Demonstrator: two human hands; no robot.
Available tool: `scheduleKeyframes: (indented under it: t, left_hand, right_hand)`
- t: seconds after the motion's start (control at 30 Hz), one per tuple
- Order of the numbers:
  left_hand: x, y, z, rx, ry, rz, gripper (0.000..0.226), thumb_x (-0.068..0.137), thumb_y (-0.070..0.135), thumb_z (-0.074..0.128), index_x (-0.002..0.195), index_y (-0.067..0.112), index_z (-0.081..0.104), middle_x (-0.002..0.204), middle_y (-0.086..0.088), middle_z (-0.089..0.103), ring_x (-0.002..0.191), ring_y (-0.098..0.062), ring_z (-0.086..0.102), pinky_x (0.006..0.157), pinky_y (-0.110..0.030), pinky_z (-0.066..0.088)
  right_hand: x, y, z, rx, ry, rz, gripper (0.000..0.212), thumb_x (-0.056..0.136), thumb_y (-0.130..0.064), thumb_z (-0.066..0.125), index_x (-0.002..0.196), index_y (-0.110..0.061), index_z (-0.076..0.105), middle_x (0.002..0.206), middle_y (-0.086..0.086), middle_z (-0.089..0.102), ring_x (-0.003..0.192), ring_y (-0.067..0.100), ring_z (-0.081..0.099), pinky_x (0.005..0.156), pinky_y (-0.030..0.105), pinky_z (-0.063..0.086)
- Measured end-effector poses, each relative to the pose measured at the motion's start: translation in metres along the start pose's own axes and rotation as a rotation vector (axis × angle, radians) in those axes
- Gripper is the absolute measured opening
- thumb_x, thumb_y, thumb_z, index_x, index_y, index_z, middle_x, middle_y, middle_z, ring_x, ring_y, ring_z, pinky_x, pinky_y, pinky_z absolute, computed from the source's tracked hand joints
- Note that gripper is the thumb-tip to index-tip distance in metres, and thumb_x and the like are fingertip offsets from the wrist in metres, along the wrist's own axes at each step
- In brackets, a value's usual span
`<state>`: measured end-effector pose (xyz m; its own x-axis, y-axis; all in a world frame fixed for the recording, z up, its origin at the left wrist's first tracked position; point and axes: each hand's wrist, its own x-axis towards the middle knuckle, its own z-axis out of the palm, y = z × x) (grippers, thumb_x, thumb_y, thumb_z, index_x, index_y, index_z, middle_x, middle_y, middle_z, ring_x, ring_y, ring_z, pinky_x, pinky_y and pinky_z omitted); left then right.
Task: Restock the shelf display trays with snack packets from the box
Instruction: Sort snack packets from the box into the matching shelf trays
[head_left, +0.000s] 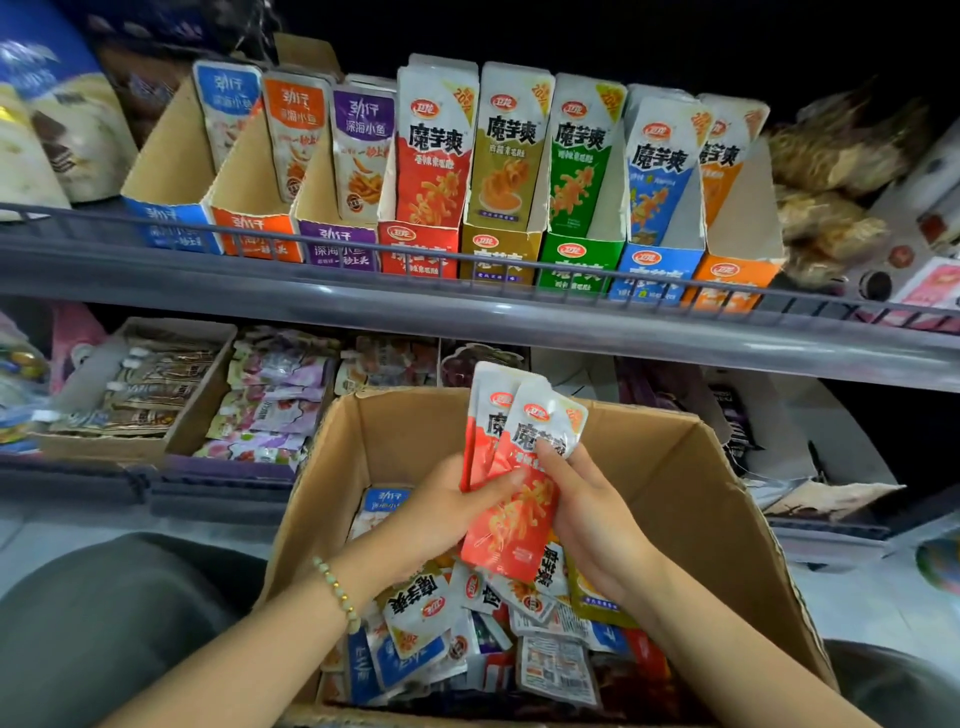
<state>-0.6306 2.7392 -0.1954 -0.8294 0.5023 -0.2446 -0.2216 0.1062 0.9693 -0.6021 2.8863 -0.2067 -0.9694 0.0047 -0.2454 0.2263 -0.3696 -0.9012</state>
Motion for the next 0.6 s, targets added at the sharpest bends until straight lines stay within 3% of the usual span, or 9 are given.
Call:
scheduleKeyframes:
  t: [0.07, 0.13, 0.2, 0.33, 0.4, 0.5, 0.6]
  left_hand:
    - [-0.001, -0.003, 0.002, 0.147, -0.037, 0.032, 0.034, 0.087, 0.047, 0.051, 0.113, 0.028, 0.06, 0.104, 0.005, 0.072, 0.09, -0.007, 0.07, 0.084, -0.027, 0.056]
    - [-0.002, -0.005, 0.003, 0.193, -0.095, 0.01, 0.032, 0.088, 0.05, 0.047, 0.115, 0.034, 0.053, 0.102, 0.002, 0.071, 0.077, -0.013, 0.072, 0.065, -0.029, 0.059]
    - [-0.003, -0.007, 0.004, 0.214, -0.176, 0.012, 0.031, 0.092, 0.041, 0.052, 0.122, 0.038, 0.043, 0.106, 0.003, 0.068, 0.076, -0.016, 0.072, 0.049, -0.022, 0.054]
    - [0.002, -0.008, -0.001, 0.218, -0.119, 0.082, 0.036, 0.088, 0.025, 0.064, 0.119, 0.031, 0.049, 0.11, 0.011, 0.067, 0.095, -0.003, 0.067, 0.078, -0.02, 0.055]
    - [0.005, -0.008, -0.006, 0.222, -0.045, 0.111, 0.026, 0.087, 0.029, 0.064, 0.11, 0.033, 0.053, 0.104, 0.01, 0.069, 0.092, -0.002, 0.068, 0.079, -0.023, 0.056]
    - [0.003, -0.009, -0.009, 0.301, -0.029, 0.174, 0.026, 0.086, 0.044, 0.057, 0.111, 0.039, 0.05, 0.108, 0.012, 0.068, 0.095, 0.0, 0.066, 0.084, -0.025, 0.056]
    - [-0.002, -0.005, -0.008, 0.348, -0.098, 0.183, 0.032, 0.086, 0.05, 0.05, 0.117, 0.044, 0.041, 0.113, 0.016, 0.064, 0.097, 0.002, 0.064, 0.074, -0.015, 0.053]
  right_hand:
    - [0.002, 0.002, 0.002, 0.021, 0.044, 0.005, 0.031, 0.1, -0.025, 0.045, 0.13, -0.021, 0.05, 0.118, 0.005, 0.069, 0.108, 0.019, 0.066, 0.087, 0.035, 0.052]
    - [0.002, 0.004, 0.002, -0.032, 0.076, 0.005, 0.032, 0.099, -0.028, 0.046, 0.131, -0.02, 0.048, 0.116, 0.006, 0.069, 0.105, 0.02, 0.067, 0.087, 0.037, 0.053]
    - [0.0, 0.005, 0.001, -0.11, 0.091, -0.015, 0.034, 0.098, -0.03, 0.048, 0.13, -0.019, 0.048, 0.114, 0.007, 0.069, 0.104, 0.021, 0.068, 0.091, 0.041, 0.053]
    - [0.001, -0.004, -0.001, -0.157, 0.137, -0.139, 0.03, 0.096, -0.017, 0.053, 0.125, -0.018, 0.047, 0.104, 0.002, 0.072, 0.093, 0.016, 0.07, 0.074, 0.025, 0.056]
    - [0.004, -0.012, -0.006, -0.173, 0.126, -0.22, 0.046, 0.093, -0.009, 0.057, 0.132, -0.025, 0.04, 0.11, 0.004, 0.07, 0.097, 0.017, 0.069, 0.073, 0.025, 0.056]
    - [0.005, -0.016, -0.011, -0.245, 0.069, -0.246, 0.07, 0.091, -0.009, 0.059, 0.144, -0.038, 0.023, 0.129, 0.004, 0.058, 0.109, 0.018, 0.064, 0.087, 0.036, 0.056]
    - [0.001, -0.018, -0.011, -0.309, 0.024, -0.243, 0.076, 0.091, -0.011, 0.06, 0.145, -0.042, 0.017, 0.136, 0.001, 0.052, 0.113, 0.014, 0.062, 0.092, 0.037, 0.054]
